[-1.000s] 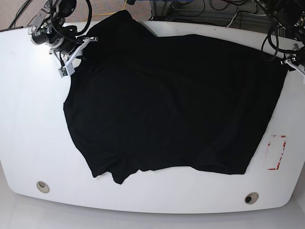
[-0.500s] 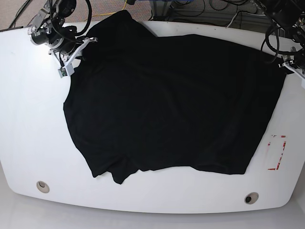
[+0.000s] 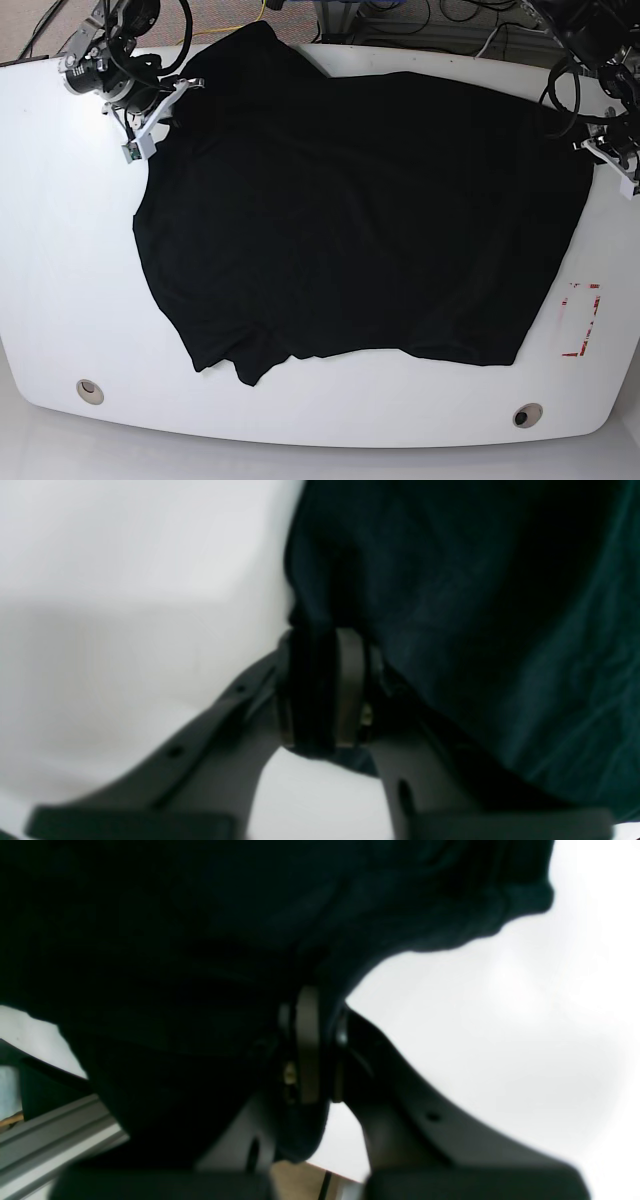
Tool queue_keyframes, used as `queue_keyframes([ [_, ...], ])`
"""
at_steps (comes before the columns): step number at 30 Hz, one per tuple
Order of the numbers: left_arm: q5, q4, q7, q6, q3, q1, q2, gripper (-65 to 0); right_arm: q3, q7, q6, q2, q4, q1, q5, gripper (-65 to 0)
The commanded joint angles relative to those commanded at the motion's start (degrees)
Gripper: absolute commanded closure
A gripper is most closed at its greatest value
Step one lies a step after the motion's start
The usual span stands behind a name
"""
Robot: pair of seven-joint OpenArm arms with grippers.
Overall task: Layout the t-shirt on the table in an organized manner, then fold the t-shirt properly
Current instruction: 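Pull the held edge with the left gripper away from the right gripper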
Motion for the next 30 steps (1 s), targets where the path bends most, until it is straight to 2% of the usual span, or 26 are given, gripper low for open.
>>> queue_keyframes([
  [5, 0.0, 0.0, 0.0, 0.0, 0.0, 0.0, 0.0, -6.0, 0.0, 0.0, 0.00, 0.0, 0.0, 0.0, 0.0, -2.5],
  [10, 0.0, 0.4, 0.0, 0.0, 0.0, 0.0, -0.2, 0.0, 0.0, 0.0, 0.00, 0.0, 0.0, 0.0, 0.0, -2.5],
  [12, 0.1, 1.6, 0.0, 0.0, -0.1, 0.0, -0.2, 0.0, 0.0, 0.0, 0.00, 0.0, 0.0, 0.0, 0.0, -2.5],
  [17, 0.2, 7.6, 0.2, 0.0, 0.2, 0.5, -0.1, 0.0, 0.0, 0.0, 0.00, -0.1, 0.0, 0.0, 0.3, -2.5],
  [23, -0.1, 20.0, 0.3, 0.0, 6.1, 4.8, -0.1, 0.0, 0.1, -0.1, 0.00, -0.1, 0.1, -0.2, 0.4, -2.5],
  [26, 0.0, 26.6, 0.4, 0.0, 6.2, 6.3, -0.1, 0.0, 0.2, -0.2, 0.00, -0.1, 0.1, -0.4, 0.4, -2.5],
  [30, 0.0, 30.2, 1.1, 0.0, 6.2, 7.5, -0.1, 0.0, 0.2, -0.4, 0.00, -0.1, 0.1, -0.4, 0.4, -2.5],
])
